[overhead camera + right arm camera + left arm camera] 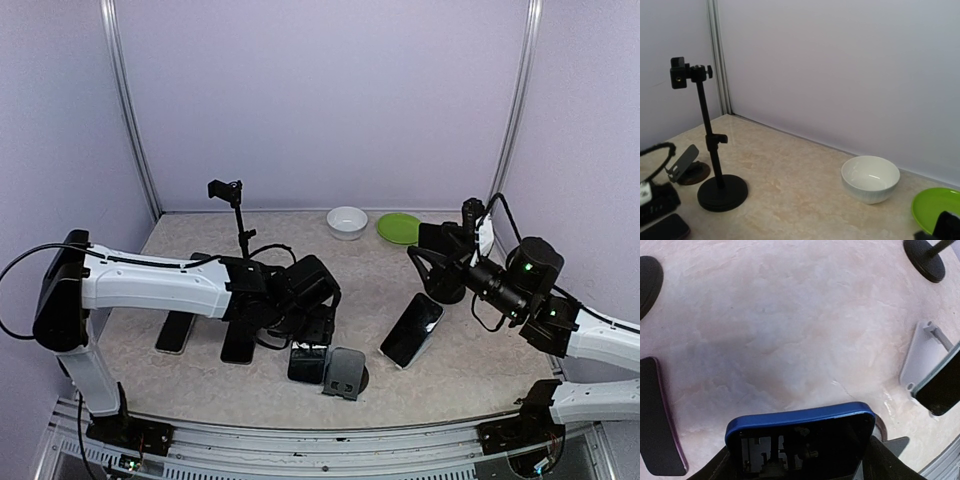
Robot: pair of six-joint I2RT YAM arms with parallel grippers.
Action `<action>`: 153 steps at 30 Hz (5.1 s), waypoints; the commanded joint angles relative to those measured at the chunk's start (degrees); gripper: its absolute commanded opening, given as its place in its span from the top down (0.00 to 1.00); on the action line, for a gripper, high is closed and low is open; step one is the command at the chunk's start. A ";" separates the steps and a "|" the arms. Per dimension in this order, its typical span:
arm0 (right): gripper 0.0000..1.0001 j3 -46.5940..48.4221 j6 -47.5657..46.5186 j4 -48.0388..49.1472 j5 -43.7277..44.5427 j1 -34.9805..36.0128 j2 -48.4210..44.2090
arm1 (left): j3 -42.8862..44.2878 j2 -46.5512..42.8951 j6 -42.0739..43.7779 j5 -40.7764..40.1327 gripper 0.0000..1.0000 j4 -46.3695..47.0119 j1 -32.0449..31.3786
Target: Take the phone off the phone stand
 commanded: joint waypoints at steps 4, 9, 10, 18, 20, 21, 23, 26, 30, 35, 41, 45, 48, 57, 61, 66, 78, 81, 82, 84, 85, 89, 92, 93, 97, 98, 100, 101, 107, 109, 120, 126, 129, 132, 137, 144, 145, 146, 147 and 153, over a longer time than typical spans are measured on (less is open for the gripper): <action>0.00 -0.12 0.50 1.44 0.14 -0.61 0.64 | -3.57 -2.01 0.80 1.35 0.54 2.20 3.72; 0.00 -0.05 0.50 1.45 0.27 -0.62 0.91 | -2.75 1.34 -0.22 3.17 0.55 3.82 4.44; 0.00 -0.06 0.49 1.45 0.45 -0.69 0.90 | -2.46 2.03 -0.34 3.52 0.55 4.06 4.66; 0.00 -0.42 0.44 1.51 0.34 -1.12 0.86 | -1.23 6.66 -2.09 5.11 0.53 5.20 6.13; 0.00 -0.59 0.46 1.59 0.32 -1.27 0.82 | -1.13 7.43 -2.66 5.01 0.51 5.24 6.19; 0.00 -0.74 0.50 1.70 0.23 -1.38 0.82 | -1.17 7.70 -3.00 5.02 0.50 5.38 6.23; 0.00 -0.97 0.59 1.97 0.15 -1.56 0.86 | -1.04 8.44 -3.72 5.08 0.48 5.47 6.32; 0.00 -1.00 0.74 1.85 0.02 -1.75 0.69 | -0.85 9.71 -4.68 5.21 0.42 5.63 6.32; 0.00 -1.34 0.85 1.80 0.19 -1.85 0.08 | -0.03 11.14 -5.50 4.91 0.38 6.17 6.56; 0.00 -1.53 1.03 1.71 0.02 -1.94 -0.15 | 1.37 13.31 -6.03 4.59 0.33 6.31 6.67; 0.00 -1.44 1.03 1.38 0.13 -1.94 -0.63 | 0.91 14.19 -7.32 5.76 0.19 6.53 6.68; 0.00 -1.44 1.05 1.27 0.15 -2.01 -0.89 | 0.97 13.20 -7.37 4.80 0.02 5.18 6.21; 0.00 -1.22 1.07 1.27 -0.02 -2.03 -0.77 | 0.94 11.52 -7.20 3.70 0.01 4.45 5.97; 0.00 -1.01 0.87 0.06 0.40 -2.03 -1.79 | 0.11 2.13 -5.50 -5.62 0.01 3.60 0.09; 0.00 -0.77 0.77 -0.39 0.52 -2.03 -2.08 | 0.39 1.59 -4.67 -4.82 0.01 3.77 -2.82; 0.00 -0.38 1.07 -0.74 0.31 -2.03 -1.99 | -0.72 2.24 -5.92 -2.61 0.01 5.51 -5.55; 0.00 -0.47 1.82 -1.14 0.07 -2.10 -1.82 | 3.55 9.06 -5.27 0.38 0.01 5.94 -7.81; 0.00 -0.55 1.82 -1.15 0.14 -2.08 -1.77 | 3.95 9.74 -5.05 0.76 0.01 6.28 -8.09; 0.00 -0.63 1.82 -1.11 0.20 -2.05 -1.74 | 4.13 10.14 -4.93 1.04 0.01 6.46 -8.23; 0.00 -0.70 1.82 -1.02 0.28 -2.06 -1.73 | 4.57 10.80 -4.83 1.44 0.01 6.43 -8.37; 0.00 -0.73 1.82 -0.95 0.30 -2.11 -1.73 | 4.91 11.18 -4.68 1.68 0.01 6.41 -8.46; 0.00 -0.82 1.78 -0.93 0.40 -2.11 -1.70 | 6.87 12.91 -4.65 1.54 0.01 4.80 -8.85; 0.00 -0.87 1.73 -0.99 0.53 -2.11 -1.73 | 8.35 14.10 -4.97 1.09 0.04 2.73 -9.00; 0.00 -0.94 1.72 -1.01 0.66 -2.11 -1.81 | 8.63 14.25 -4.97 1.01 0.06 2.60 -9.05; 0.00 -1.01 1.73 -1.10 0.78 -2.11 -1.92 | 9.09 14.12 -4.39 0.67 0.19 2.61 -9.34; 0.00 -1.00 1.73 -1.18 0.84 -2.11 -1.91 | 9.34 14.04 -4.43 0.62 0.21 2.41 -9.35; 0.00 -1.00 1.73 -1.15 0.91 -2.11 -1.99 | 9.86 14.02 -4.37 0.74 0.25 1.93 -9.35; 0.00 -1.00 1.73 -1.20 0.92 -2.11 -1.92 | 9.94 13.98 -4.34 0.96 0.27 1.87 -9.42; 0.00 -0.81 1.67 -0.87 0.86 -2.20 -1.66 | 9.79 12.02 -3.76 1.97 0.37 2.70 -9.41; 0.00 -1.02 1.65 -0.69 0.85 -2.20 -1.65 | 9.77 11.30 -3.42 2.06 0.40 2.28 -9.35; 0.00 -0.57 1.81 0.27 0.13 -2.28 -0.13 | 7.01 4.44 0.40 4.41 0.46 4.75 -6.59; 0.00 -0.23 2.24 -0.10 -0.21 -2.59 0.69 | 5.36 1.82 4.33 4.62 0.47 6.64 1.18; 0.00 -0.15 2.46 -0.53 -0.16 -2.81 0.78 | 5.97 2.32 6.92 4.76 0.48 8.44 5.01; 0.00 0.01 2.81 -1.22 -0.19 -3.07 0.81 | 8.37 4.38 9.27 4.47 0.48 8.61 7.74; 0.00 0.32 3.45 -2.84 -2.36 -3.71 0.87 | 11.40 8.36 11.74 2.59 0.48 8.74 11.34; 0.00 0.62 5.07 -4.94 -6.13 -5.77 1.79 | 16.12 13.99 14.84 2.42 0.49 9.80 14.60; 0.00 0.57 5.18 -4.99 -6.36 -5.94 1.80 | 16.86 14.55 15.07 2.27 0.49 10.15 14.80; 0.00 0.45 5.21 -5.00 -6.51 -6.10 1.83 | 17.30 15.11 15.25 2.04 0.49 10.56 15.07; 0.00 0.49 5.36 -4.98 -6.60 -6.22 1.88 | 17.99 16.11 15.44 1.78 0.49 10.56 15.27; 0.00 0.85 5.77 -4.79 -8.66 -6.99 3.47 | 22.41 20.42 16.03 0.84 0.49 10.12 16.56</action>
